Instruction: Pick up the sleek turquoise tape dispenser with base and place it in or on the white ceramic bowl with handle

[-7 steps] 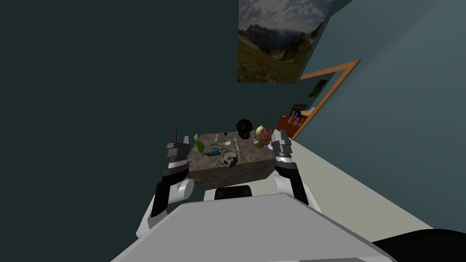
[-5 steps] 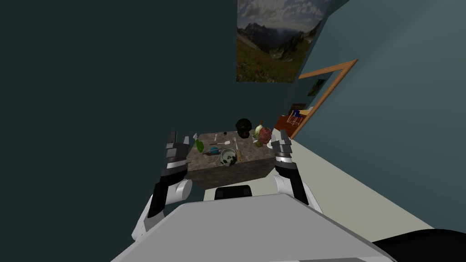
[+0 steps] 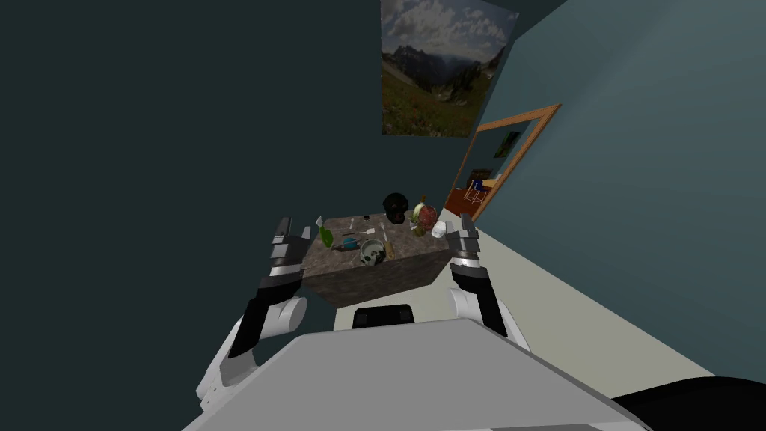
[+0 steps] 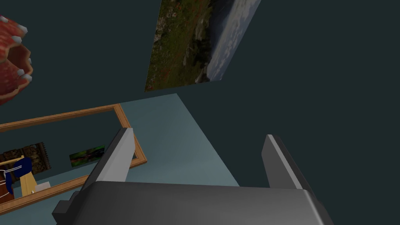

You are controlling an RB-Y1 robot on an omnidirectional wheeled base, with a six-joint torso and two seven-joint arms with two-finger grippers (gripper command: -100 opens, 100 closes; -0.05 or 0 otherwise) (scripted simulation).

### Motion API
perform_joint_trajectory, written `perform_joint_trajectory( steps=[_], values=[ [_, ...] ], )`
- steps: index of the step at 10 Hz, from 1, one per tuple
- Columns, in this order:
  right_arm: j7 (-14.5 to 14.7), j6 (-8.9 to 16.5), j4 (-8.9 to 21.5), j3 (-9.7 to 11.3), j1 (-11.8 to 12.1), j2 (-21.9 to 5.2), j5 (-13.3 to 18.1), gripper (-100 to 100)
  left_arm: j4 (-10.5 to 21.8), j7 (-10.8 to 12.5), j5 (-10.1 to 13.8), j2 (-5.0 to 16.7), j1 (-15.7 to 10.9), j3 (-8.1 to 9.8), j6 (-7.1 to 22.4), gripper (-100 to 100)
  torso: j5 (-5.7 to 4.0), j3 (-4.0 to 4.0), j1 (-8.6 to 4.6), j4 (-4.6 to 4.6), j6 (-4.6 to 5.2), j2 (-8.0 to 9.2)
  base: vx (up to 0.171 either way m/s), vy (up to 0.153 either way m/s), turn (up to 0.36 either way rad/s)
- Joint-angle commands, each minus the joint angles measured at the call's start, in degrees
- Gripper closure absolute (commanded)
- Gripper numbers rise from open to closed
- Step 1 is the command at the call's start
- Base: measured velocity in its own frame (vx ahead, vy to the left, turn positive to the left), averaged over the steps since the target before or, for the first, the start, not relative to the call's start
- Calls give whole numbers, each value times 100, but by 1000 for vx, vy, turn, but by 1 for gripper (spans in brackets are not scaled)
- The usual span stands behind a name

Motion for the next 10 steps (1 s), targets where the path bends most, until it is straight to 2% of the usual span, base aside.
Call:
perform_joint_trajectory(
  steps=[1, 5, 6, 7, 8, 9, 10],
  values=[
    [0, 0, 0, 0, 0, 0, 0, 0, 59, 259, 101, 252, -9, 117, 202, -100, 0, 0, 0, 0, 0, 0, -101, -12, -124],
    [0, 0, 0, 0, 0, 0, 0, 0, 305, 899, 404, 906, -122, 392, 840, -100, 1, -5, 3, -2, 0, -9, -84, -10, -120],
    [0, 0, 0, 0, 0, 0, 0, 0, 305, 929, 404, 920, -122, 392, 890, -100, 0, -6, 2, -2, 0, -10, -50, -16, -32],
    [0, 0, 0, -1, 1, 0, 0, 0, 380, 1107, 492, 1094, -166, 456, 1112, -100, 1, -10, 1, -3, -2, -18, -42, -22, -83],
    [0, 0, 0, 0, 1, 0, 0, 0, 380, 1107, 492, 1094, -166, 456, 1112, -100, 0, -13, 0, -5, 0, -23, -33, -17, -43],
    [0, 0, 0, -1, 1, 0, 0, 0, 461, 1286, 584, 1268, -215, 517, 1331, -100, 0, -15, 0, -5, -2, -26, -34, -22, -77],
    [0, 0, 0, 0, 1, 0, 0, 0, 461, 1286, 584, 1268, -215, 517, 1355, -100, 0, -16, 0, -6, 0, -28, -28, -13, -42]
  ],
)
